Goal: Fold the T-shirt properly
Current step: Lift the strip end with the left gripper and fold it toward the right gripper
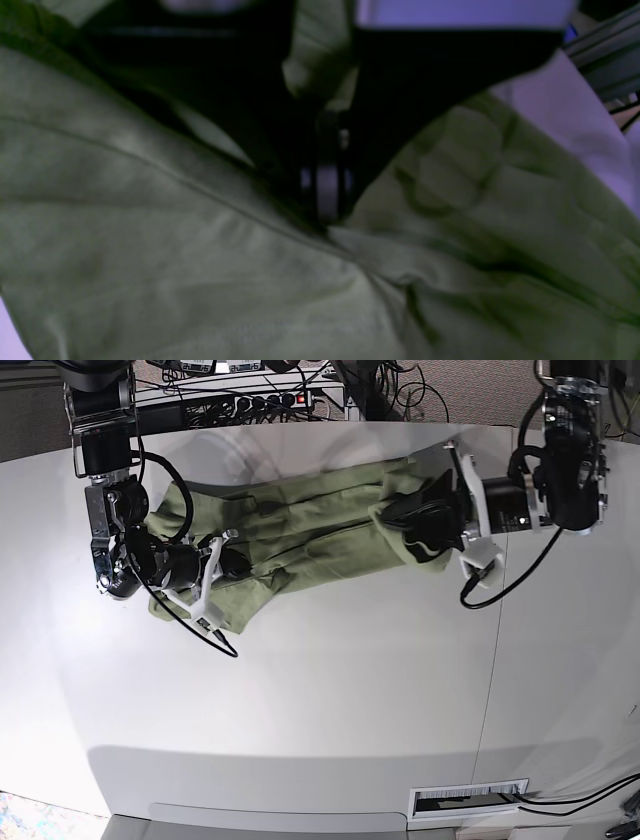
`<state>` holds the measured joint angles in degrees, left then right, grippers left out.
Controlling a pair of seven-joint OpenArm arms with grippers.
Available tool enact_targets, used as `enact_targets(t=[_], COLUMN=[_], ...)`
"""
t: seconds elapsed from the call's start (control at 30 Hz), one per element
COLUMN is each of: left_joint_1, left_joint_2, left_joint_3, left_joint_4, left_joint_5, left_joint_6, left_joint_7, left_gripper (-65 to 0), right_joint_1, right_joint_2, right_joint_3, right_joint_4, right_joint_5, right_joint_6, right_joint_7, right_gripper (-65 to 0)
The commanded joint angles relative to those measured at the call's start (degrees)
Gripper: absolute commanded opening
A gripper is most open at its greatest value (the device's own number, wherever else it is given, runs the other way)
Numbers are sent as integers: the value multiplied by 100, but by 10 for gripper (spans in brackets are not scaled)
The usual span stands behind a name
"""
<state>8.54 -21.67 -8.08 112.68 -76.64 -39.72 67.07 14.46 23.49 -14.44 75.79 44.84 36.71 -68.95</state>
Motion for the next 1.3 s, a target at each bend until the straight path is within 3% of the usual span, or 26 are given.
enact_targets(t=[0.0, 0.23, 0.47, 0.8, 1.0, 1.13, 1.27], left_joint_1=[-76, -76, -79, -76, -131, -367, -684], left_joint_2=[48, 647, 920, 1290, 1419, 1416, 1370], left_joint_3=[-46, -31, -31, 487, 1075, 1169, 1165], left_joint_4=[68, -179, -874, -1311, -1311, -1311, -1311], left_joint_5=[-85, 623, 898, 743, 1314, 1967, 2072], left_joint_6=[-28, -28, -28, -28, -28, -28, -28], left_joint_7=[-179, -713, -1276, -1259, -1532, -1985, -1759], left_gripper=[-650, -650, -650, -650, -480, -479, -479], right_joint_1=[28, 31, 31, 33, 33, 33, 33], right_joint_2=[81, 81, 83, 81, 83, 90, 96], right_joint_3=[-13, -13, -13, -13, -13, -13, -11], right_joint_4=[31, 31, 31, 39, 39, 39, 39], right_joint_5=[-245, -240, -221, -221, -219, -214, -199], right_joint_6=[-26, -26, -26, -26, -26, -26, -26], right_joint_7=[-284, -284, -284, -264, -267, -269, -286], right_gripper=[-650, -650, -650, -650, -650, -650, -650])
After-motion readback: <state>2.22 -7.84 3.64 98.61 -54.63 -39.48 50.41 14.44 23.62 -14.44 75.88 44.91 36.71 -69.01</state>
